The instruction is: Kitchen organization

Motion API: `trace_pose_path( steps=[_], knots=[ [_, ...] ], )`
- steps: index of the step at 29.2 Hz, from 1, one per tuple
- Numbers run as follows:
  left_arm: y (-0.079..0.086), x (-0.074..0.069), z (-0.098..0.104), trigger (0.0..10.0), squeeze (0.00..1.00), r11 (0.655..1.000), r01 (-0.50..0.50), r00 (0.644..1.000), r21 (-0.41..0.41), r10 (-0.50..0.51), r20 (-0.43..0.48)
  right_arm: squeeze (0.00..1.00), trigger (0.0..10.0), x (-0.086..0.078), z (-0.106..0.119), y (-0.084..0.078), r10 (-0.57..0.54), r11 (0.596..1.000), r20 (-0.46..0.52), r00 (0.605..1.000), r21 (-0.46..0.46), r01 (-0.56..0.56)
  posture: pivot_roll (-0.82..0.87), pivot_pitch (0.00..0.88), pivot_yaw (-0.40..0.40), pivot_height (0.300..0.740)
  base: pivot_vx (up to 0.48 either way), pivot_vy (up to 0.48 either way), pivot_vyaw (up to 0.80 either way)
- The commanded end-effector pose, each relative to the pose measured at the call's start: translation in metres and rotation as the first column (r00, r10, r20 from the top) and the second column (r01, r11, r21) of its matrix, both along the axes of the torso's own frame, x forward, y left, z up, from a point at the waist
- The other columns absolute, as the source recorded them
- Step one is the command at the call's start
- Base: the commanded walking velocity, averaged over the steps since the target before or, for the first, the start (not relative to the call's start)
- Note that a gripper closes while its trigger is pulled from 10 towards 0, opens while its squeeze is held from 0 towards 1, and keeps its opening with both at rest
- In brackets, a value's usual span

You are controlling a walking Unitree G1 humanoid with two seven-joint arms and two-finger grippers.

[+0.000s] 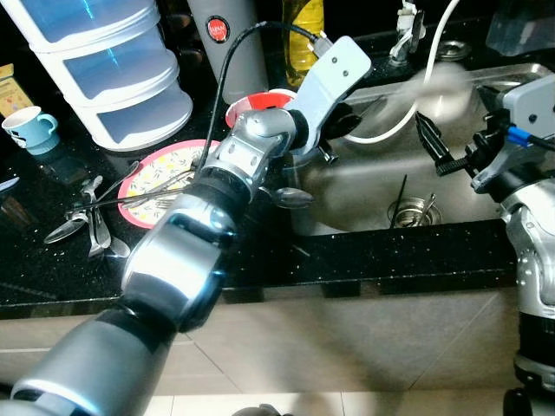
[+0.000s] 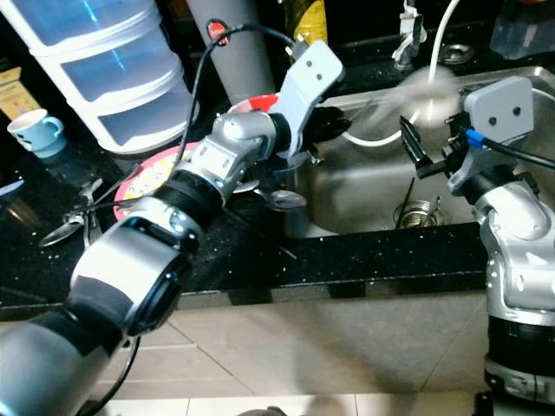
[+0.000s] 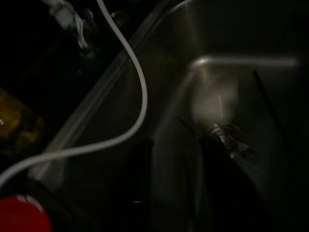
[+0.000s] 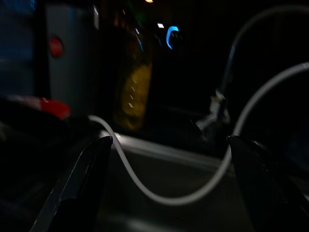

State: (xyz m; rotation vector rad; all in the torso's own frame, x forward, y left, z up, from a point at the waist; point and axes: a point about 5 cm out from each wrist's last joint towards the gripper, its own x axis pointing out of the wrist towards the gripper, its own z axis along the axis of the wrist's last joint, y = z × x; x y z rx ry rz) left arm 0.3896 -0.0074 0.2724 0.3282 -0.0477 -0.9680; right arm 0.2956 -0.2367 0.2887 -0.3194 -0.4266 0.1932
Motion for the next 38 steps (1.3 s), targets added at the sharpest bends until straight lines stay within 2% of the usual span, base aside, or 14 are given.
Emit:
trace_pose_path(
  steps=[1,2,3,8,12,15,17,23,24,25,26,35,36,38],
  knots=[
    [0.007,0.003,-0.006,10.0,1.0,0.999,-0.01,0.999,-0.042,0.009,-0.034,0.0,10.0,-0.002,0.009,0.009,0.051,0.999,0.043,0.998,0.013,-0.052,-0.01,0.0,0.184,0.74,0.0,0.0,0.0],
    [0.012,0.005,-0.001,10.0,0.93,0.995,-0.023,0.999,-0.098,0.02,-0.032,0.0,10.0,-0.002,0.012,0.012,0.07,0.997,0.058,0.996,0.032,-0.072,0.0,0.0,0.177,0.74,0.0,0.0,0.0],
    [0.02,0.008,0.012,10.0,0.0,0.982,-0.035,0.999,-0.186,0.032,-0.018,0.0,10.0,-0.001,0.015,0.015,0.089,0.994,0.071,0.993,0.053,-0.093,0.0,0.0,0.171,0.74,0.0,0.0,0.0],
    [0.05,0.012,0.052,10.0,0.0,0.929,-0.059,0.994,-0.364,0.089,0.066,0.0,10.0,0.003,0.016,0.025,0.143,0.986,0.076,0.987,0.08,-0.149,0.03,0.0,0.15,0.74,0.0,0.0,0.0],
    [0.08,0.012,0.068,10.0,0.0,0.93,-0.158,0.956,-0.333,0.228,0.184,0.0,10.0,0.007,0.009,0.042,0.219,0.973,0.041,0.975,0.059,-0.221,0.04,0.0,0.139,0.74,0.0,0.0,0.0],
    [0.126,0.01,0.06,10.0,0.0,0.896,-0.385,0.859,-0.222,0.436,0.27,0.0,10.0,0.01,-0.002,0.069,0.333,0.943,-0.02,0.943,0.024,-0.332,0.07,0.0,0.124,0.74,0.0,0.0,0.0],
    [0.138,0.008,0.056,10.0,0.0,0.876,-0.439,0.827,-0.199,0.481,0.292,0.0,10.0,0.01,-0.005,0.077,0.364,0.931,-0.038,0.931,0.022,-0.363,0.07,0.0,0.122,0.74,0.0,0.0,0.0],
    [0.191,-0.01,0.02,10.0,0.0,0.75,-0.641,0.719,-0.164,0.661,0.214,0.0,10.0,0.029,-0.027,0.104,0.389,0.92,-0.186,0.902,0.026,-0.392,0.1,0.0,0.103,0.74,0.0,0.0,0.0],
    [0.199,-0.017,0.011,10.0,0.0,0.725,-0.673,0.697,-0.15,0.689,0.199,0.26,10.0,0.034,-0.031,0.11,0.402,0.913,-0.22,0.889,0.028,-0.406,0.1,0.0,0.1,0.74,0.0,0.0,0.0],
    [0.204,-0.022,0.006,10.0,0.0,0.708,-0.692,0.683,-0.142,0.705,0.19,0.26,10.0,0.037,-0.032,0.113,0.412,0.908,-0.239,0.879,0.028,-0.418,0.1,0.0,0.097,0.74,0.0,0.0,0.0],
    [0.207,-0.026,0.002,10.0,0.0,0.697,-0.705,0.671,-0.127,0.715,0.197,0.93,10.0,0.038,-0.033,0.117,0.436,0.894,-0.263,0.861,0.012,-0.448,0.11,0.0,0.092,0.74,0.0,0.0,0.0],
    [0.219,-0.041,-0.003,10.0,0.0,0.63,-0.772,0.599,-0.088,0.766,0.232,1.0,10.0,0.052,-0.04,0.134,0.523,0.83,-0.402,0.752,0.041,-0.556,0.12,0.0,0.073,0.74,0.0,0.0,0.0],
    [0.219,-0.043,-0.003,10.0,0.0,0.624,-0.777,0.593,-0.085,0.77,0.234,0.84,10.0,0.054,-0.041,0.135,0.527,0.827,-0.414,0.742,0.047,-0.561,0.12,0.0,0.073,0.74,0.0,0.0,0.0],
    [0.22,-0.046,-0.003,10.0,0.0,0.615,-0.785,0.585,-0.079,0.777,0.233,0.87,10.0,0.056,-0.044,0.14,0.563,0.795,-0.46,0.687,0.071,-0.603,0.13,0.0,0.07,0.74,0.0,0.0,0.0]
  ],
)
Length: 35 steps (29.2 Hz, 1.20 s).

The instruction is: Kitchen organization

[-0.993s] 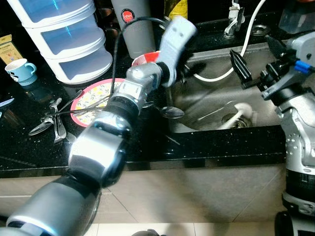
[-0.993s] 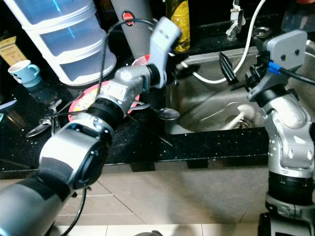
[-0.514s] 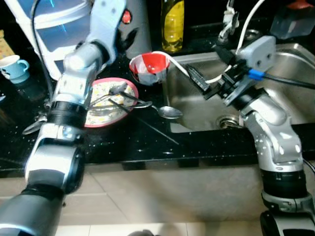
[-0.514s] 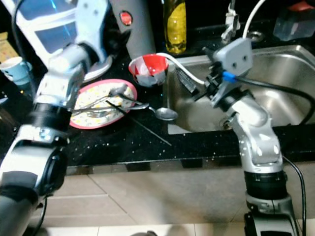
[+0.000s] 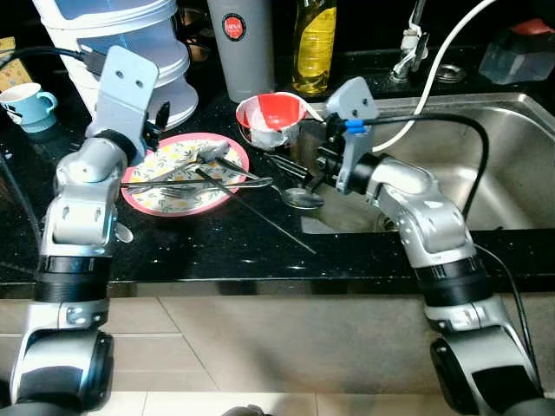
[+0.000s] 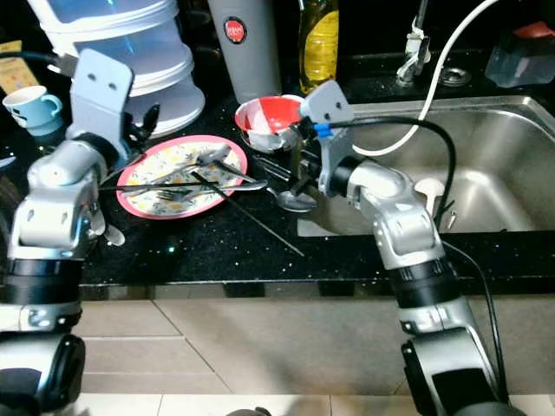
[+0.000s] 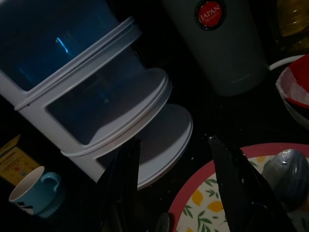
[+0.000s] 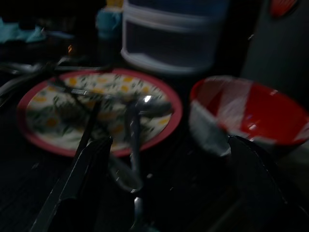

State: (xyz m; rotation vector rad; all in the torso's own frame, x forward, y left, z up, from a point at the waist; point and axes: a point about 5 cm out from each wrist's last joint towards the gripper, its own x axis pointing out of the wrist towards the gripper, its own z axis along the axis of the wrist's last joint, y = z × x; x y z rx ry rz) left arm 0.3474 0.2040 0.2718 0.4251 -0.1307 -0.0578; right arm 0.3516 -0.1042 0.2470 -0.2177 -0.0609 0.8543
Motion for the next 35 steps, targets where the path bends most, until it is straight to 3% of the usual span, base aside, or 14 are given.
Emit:
trace_pose_path(
  steps=[1,2,3,4,6,7,10,14,18,25,27,28,30,35],
  knots=[
    [0.009,-0.003,-0.003,10.0,0.0,0.999,-0.041,0.999,0.019,0.041,-0.018,0.87,10.0,0.0,-0.002,0.007,0.051,0.999,-0.042,0.998,0.0,-0.051,0.13,0.0,0.07,0.74,0.0,0.0,0.0],
    [0.01,-0.005,-0.003,10.0,0.0,0.999,-0.05,0.999,0.02,0.051,-0.02,0.93,10.0,0.001,-0.005,0.009,0.072,0.996,-0.05,0.996,-0.043,-0.074,0.13,0.0,0.07,0.74,0.0,0.0,0.0],
    [0.011,-0.006,-0.004,10.0,0.0,0.998,-0.057,0.998,0.02,0.057,-0.022,0.94,10.0,0.002,-0.008,0.01,0.081,0.994,-0.057,0.995,-0.071,-0.085,0.13,0.0,0.07,0.74,0.0,0.0,0.0],
    [0.012,-0.008,-0.004,10.0,0.0,0.998,-0.066,0.997,0.021,0.066,-0.026,0.85,10.0,0.004,-0.009,0.01,0.082,0.993,-0.069,0.994,-0.083,-0.087,0.13,0.0,0.066,0.74,0.0,0.0,0.0],
    [0.012,-0.008,-0.004,10.0,0.0,0.998,-0.066,0.997,0.021,0.066,-0.026,0.85,10.0,0.004,-0.009,0.01,0.082,0.993,-0.069,0.994,-0.083,-0.087,0.13,0.0,0.066,0.74,0.0,0.0,0.0],
    [0.012,-0.009,-0.003,10.0,0.0,0.997,-0.073,0.997,0.019,0.073,-0.027,0.0,10.0,0.006,-0.01,0.01,0.08,0.992,-0.08,0.994,-0.09,-0.087,0.13,0.0,0.062,0.74,0.0,0.0,0.0],
    [0.011,-0.011,-0.004,10.0,0.0,0.997,-0.081,0.996,0.017,0.081,-0.03,0.0,10.0,0.006,-0.009,0.012,0.097,0.993,-0.117,0.988,-0.061,-0.104,0.13,0.0,0.06,0.74,0.0,0.0,0.0],
    [0.01,-0.012,-0.006,10.0,0.0,0.996,-0.088,0.995,0.015,0.089,-0.037,0.0,10.0,-0.015,0.002,0.023,0.276,0.961,-0.122,0.953,0.039,-0.273,0.13,0.0,0.062,0.74,0.0,0.0,0.0],
    [0.01,-0.012,-0.007,10.0,0.0,0.996,-0.092,0.995,0.013,0.093,-0.044,0.0,10.0,-0.025,-0.004,0.03,0.321,0.947,-0.133,0.938,0.018,-0.322,0.13,0.0,0.065,0.74,0.0,0.0,0.0],
    [0.008,-0.012,-0.008,10.0,0.0,0.996,-0.094,0.994,0.012,0.094,-0.049,0.0,10.0,-0.028,-0.019,0.037,0.303,0.95,-0.15,0.941,-0.03,-0.311,0.13,0.0,0.064,0.74,0.0,0.0,0.0],
    [0.007,-0.012,-0.01,10.0,0.0,0.995,-0.096,0.994,0.012,0.096,-0.055,0.0,10.0,-0.032,-0.034,0.045,0.256,0.955,-0.142,0.956,-0.113,-0.273,0.13,0.0,0.066,0.74,0.0,0.0,0.0],
    [0.007,-0.012,-0.01,10.0,0.0,0.995,-0.096,0.994,0.012,0.096,-0.055,0.0,10.0,-0.032,-0.034,0.045,0.256,0.955,-0.142,0.956,-0.113,-0.273,0.13,0.0,0.066,0.74,0.0,0.0,0.0],
    [0.006,-0.013,-0.011,10.0,0.0,0.995,-0.097,0.993,0.012,0.098,-0.059,0.0,10.0,-0.027,-0.05,0.049,0.142,0.973,-0.149,0.979,-0.161,-0.166,0.13,0.0,0.066,0.74,0.0,0.0,0.0],
    [0.006,-0.013,-0.012,10.0,0.0,0.995,-0.097,0.993,0.012,0.098,-0.062,0.0,10.0,-0.025,-0.059,0.055,0.081,0.983,-0.176,0.981,-0.147,-0.108,0.14,0.0,0.068,0.74,0.0,0.0,0.0]
  ],
)
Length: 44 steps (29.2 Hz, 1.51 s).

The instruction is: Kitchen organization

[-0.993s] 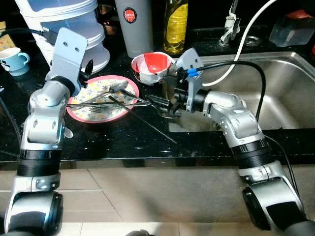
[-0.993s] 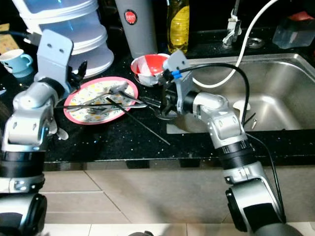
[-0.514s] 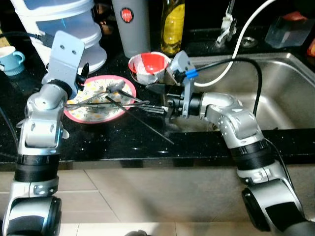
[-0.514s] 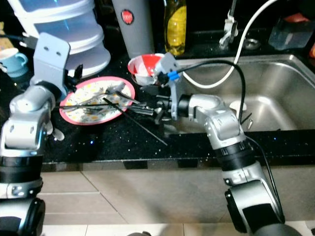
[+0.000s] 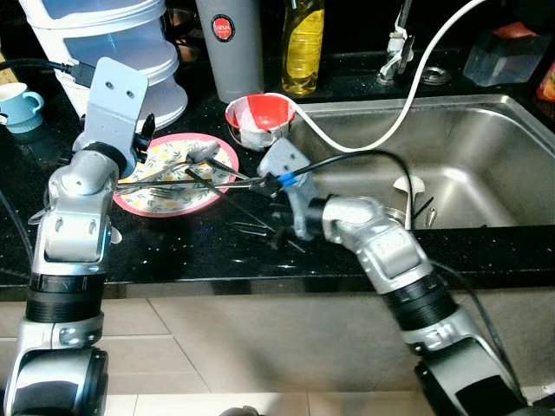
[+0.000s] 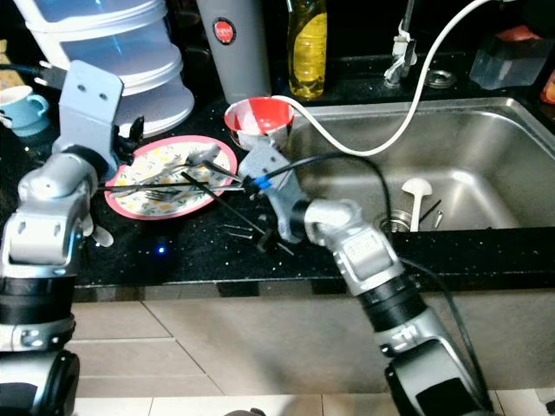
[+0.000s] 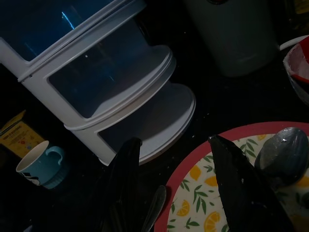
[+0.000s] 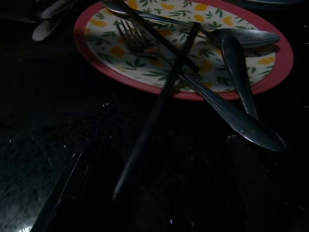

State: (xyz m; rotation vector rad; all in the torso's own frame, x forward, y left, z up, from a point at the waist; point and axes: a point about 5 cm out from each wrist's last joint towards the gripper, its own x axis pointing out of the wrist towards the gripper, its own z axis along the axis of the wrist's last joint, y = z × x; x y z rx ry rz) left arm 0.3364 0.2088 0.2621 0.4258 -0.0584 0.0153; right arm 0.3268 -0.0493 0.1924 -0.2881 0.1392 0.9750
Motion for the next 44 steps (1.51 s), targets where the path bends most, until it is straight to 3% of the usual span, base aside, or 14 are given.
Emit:
trace_pose_path(
  steps=[1,4,5,6,7,14,22,24,25,26,29,32,35,44],
  knots=[
    [0.001,-0.002,-0.002,10.0,0.0,1.0,-0.011,1.0,0.012,0.012,-0.009,0.0,10.0,-0.002,-0.008,0.002,-0.006,1.0,-0.02,1.0,-0.012,0.006,0.14,0.0,0.07,0.74,0.0,0.0,0.0],
    [0.001,-0.002,-0.002,10.0,0.0,1.0,-0.012,1.0,0.012,0.012,-0.01,0.0,10.0,-0.004,-0.015,0.004,-0.018,0.999,-0.032,0.999,-0.028,0.017,0.14,0.0,0.071,0.74,0.0,0.0,0.0],
    [0.0,-0.002,-0.002,10.0,0.0,1.0,-0.012,1.0,0.011,0.012,-0.011,0.0,4.7,-0.002,-0.022,0.003,-0.045,0.998,-0.048,0.998,-0.045,0.043,0.14,0.0,0.069,0.74,0.0,0.0,0.0],
    [0.0,-0.002,-0.002,10.0,0.0,1.0,-0.012,1.0,0.011,0.012,-0.011,0.0,4.7,-0.002,-0.022,0.003,-0.045,0.998,-0.048,0.998,-0.045,0.043,0.14,0.0,0.069,0.74,0.0,0.0,0.0],
    [0.0,-0.002,-0.003,10.0,0.0,1.0,-0.011,1.0,0.011,0.011,-0.011,0.0,0.0,0.0,-0.028,0.001,-0.078,0.996,-0.067,0.995,-0.056,0.074,0.14,0.0,0.069,0.74,0.0,0.0,0.0],
    [0.0,-0.002,-0.004,10.0,0.0,1.0,-0.015,1.0,0.01,0.015,-0.014,0.0,0.0,0.006,-0.023,-0.004,-0.141,0.99,-0.077,0.987,0.014,0.142,0.14,0.0,0.069,0.74,0.0,0.0,0.0],
    [-0.001,-0.003,-0.005,10.0,0.0,1.0,-0.016,1.0,0.009,0.016,-0.015,0.0,0.0,0.015,0.023,-0.021,-0.225,0.955,-0.004,0.974,0.198,0.221,0.14,0.0,0.069,0.74,0.0,0.0,0.0],
    [-0.003,-0.002,-0.006,10.0,0.0,1.0,-0.014,1.0,0.009,0.014,-0.017,0.0,7.1,0.023,0.049,-0.037,-0.305,0.915,0.038,0.952,0.289,0.282,0.14,0.0,0.073,0.74,0.0,0.0,0.0],
    [-0.003,-0.002,-0.006,10.0,0.0,1.0,-0.014,1.0,0.009,0.014,-0.017,0.0,7.1,0.023,0.049,-0.037,-0.305,0.915,0.038,0.952,0.289,0.282,0.14,0.0,0.073,0.74,0.0,0.0,0.0],
    [-0.004,-0.002,-0.006,10.0,0.0,1.0,-0.011,1.0,0.007,0.012,-0.017,0.0,10.0,0.029,0.061,-0.047,-0.356,0.889,0.052,0.933,0.326,0.321,0.14,0.0,0.073,0.74,0.0,0.0,0.0],
    [-0.009,-0.001,-0.007,10.0,0.0,1.0,-0.002,1.0,-0.012,0.001,-0.019,0.0,10.0,0.048,0.074,-0.076,-0.531,0.815,0.085,0.843,0.325,0.48,0.13,0.0,0.072,0.74,0.0,0.0,0.0],
    [-0.011,-0.001,-0.007,10.0,0.0,1.0,0.003,1.0,-0.022,-0.004,-0.02,0.0,10.0,0.053,0.073,-0.083,-0.579,0.793,0.099,0.809,0.298,0.531,0.13,0.0,0.072,0.74,0.0,0.0,0.0],
    [-0.014,-0.002,-0.007,10.0,0.0,0.998,0.018,1.0,-0.056,-0.019,-0.024,0.0,10.0,0.069,0.05,-0.111,-0.71,0.704,0.133,0.691,0.159,0.693,0.14,0.0,0.068,0.74,0.0,0.0,0.0],
    [-0.013,-0.003,-0.008,10.0,0.0,0.999,0.011,1.0,-0.053,-0.013,-0.028,0.0,10.0,0.069,0.034,-0.106,-0.69,0.723,0.13,0.712,0.084,0.685,0.14,0.0,0.069,0.74,0.0,0.0,0.0]
  ],
)
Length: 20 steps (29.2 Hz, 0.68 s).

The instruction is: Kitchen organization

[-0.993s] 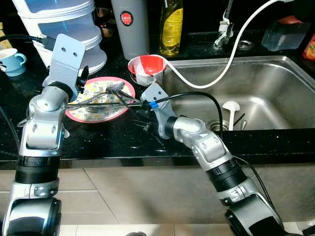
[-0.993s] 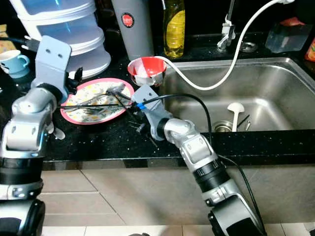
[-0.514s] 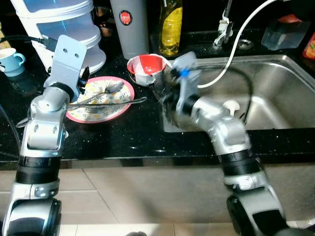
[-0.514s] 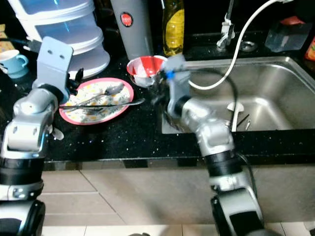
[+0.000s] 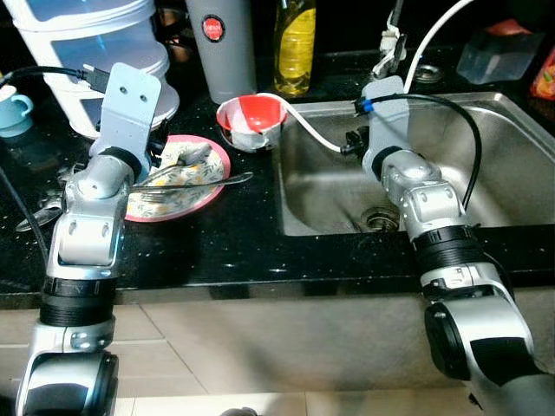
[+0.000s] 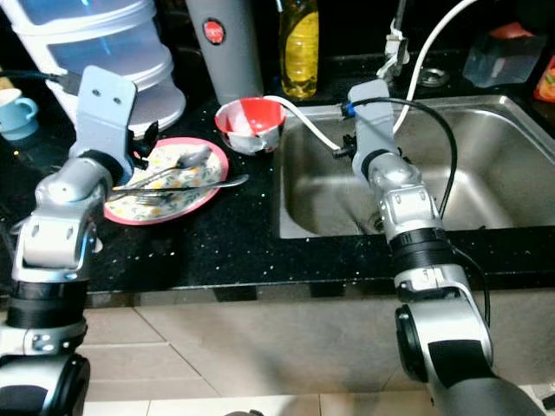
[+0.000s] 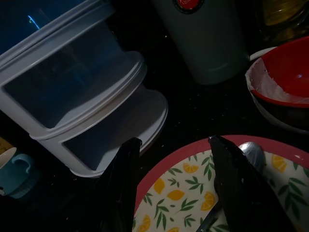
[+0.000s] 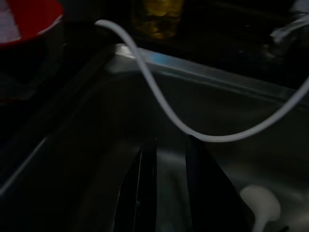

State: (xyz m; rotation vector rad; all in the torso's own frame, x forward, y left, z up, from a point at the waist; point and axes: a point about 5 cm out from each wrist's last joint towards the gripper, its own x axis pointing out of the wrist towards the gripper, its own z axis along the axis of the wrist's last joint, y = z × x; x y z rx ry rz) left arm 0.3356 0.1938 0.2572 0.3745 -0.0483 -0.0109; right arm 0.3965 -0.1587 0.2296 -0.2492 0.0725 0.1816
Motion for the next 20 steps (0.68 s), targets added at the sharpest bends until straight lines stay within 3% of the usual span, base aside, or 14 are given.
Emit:
trace_pose_path(
  steps=[1,4,6,8,11,13,15,16,19,20],
  knots=[
    [0.002,-0.002,-0.004,10.0,0.0,1.0,-0.012,1.0,-0.002,0.012,-0.013,0.0,10.0,-0.001,-0.004,0.004,0.015,1.0,-0.009,1.0,-0.003,-0.015,0.14,0.0,0.069,0.74,0.0,0.0,0.0],
    [0.001,-0.002,-0.004,10.0,0.0,1.0,-0.012,1.0,-0.001,0.012,-0.013,0.0,10.0,-0.001,-0.003,0.004,0.017,1.0,-0.003,1.0,0.007,-0.017,0.14,0.0,0.071,0.74,0.0,0.0,0.0],
    [0.001,-0.002,-0.004,10.0,0.0,1.0,-0.011,1.0,0.0,0.011,-0.015,0.0,10.0,-0.001,0.012,0.009,0.057,0.993,0.082,0.995,0.1,-0.065,0.14,0.0,0.075,0.74,0.0,0.0,0.0],
    [0.0,-0.002,-0.004,10.0,0.0,1.0,-0.011,1.0,0.001,0.011,-0.016,0.0,10.0,-0.004,0.019,0.016,0.117,0.985,0.122,0.986,0.109,-0.13,0.14,0.0,0.078,0.74,0.0,0.0,0.0],
    [0.0,-0.001,-0.003,10.0,0.0,1.0,-0.012,1.0,0.001,0.012,-0.015,0.0,10.0,-0.014,0.026,0.038,0.295,0.952,0.172,0.94,0.029,-0.304,0.14,0.0,0.077,0.74,0.0,0.0,0.0],
    [0.0,-0.001,-0.003,10.0,0.0,1.0,-0.012,1.0,0.001,0.012,-0.014,0.0,10.0,-0.016,0.027,0.043,0.326,0.943,0.179,0.928,0.007,-0.333,0.14,0.0,0.077,0.74,0.0,0.0,0.0],
    [0.0,0.0,-0.002,10.0,0.0,1.0,-0.016,1.0,0.002,0.016,-0.012,0.0,10.0,-0.022,0.029,0.063,0.403,0.914,0.189,0.896,-0.029,-0.405,0.14,0.0,0.075,0.74,0.0,0.0,0.0],
    [0.0,0.0,-0.002,10.0,0.0,1.0,-0.016,1.0,0.002,0.016,-0.012,0.0,10.0,-0.022,0.029,0.063,0.403,0.914,0.189,0.896,-0.029,-0.405,0.14,0.0,0.075,0.74,0.0,0.0,0.0],
    [-0.001,-0.001,-0.002,10.0,0.0,1.0,-0.02,1.0,0.004,0.02,-0.011,0.0,10.0,-0.027,0.018,0.088,0.493,0.869,0.154,0.856,-0.131,-0.477,0.15,0.0,0.072,0.74,0.0,0.0,0.0],
    [-0.001,-0.001,-0.002,10.0,0.0,1.0,-0.02,1.0,0.004,0.02,-0.011,0.0,10.0,-0.027,0.018,0.088,0.493,0.869,0.154,0.856,-0.131,-0.477,0.15,0.0,0.072,0.74,0.0,0.0,0.0]
  ],
)
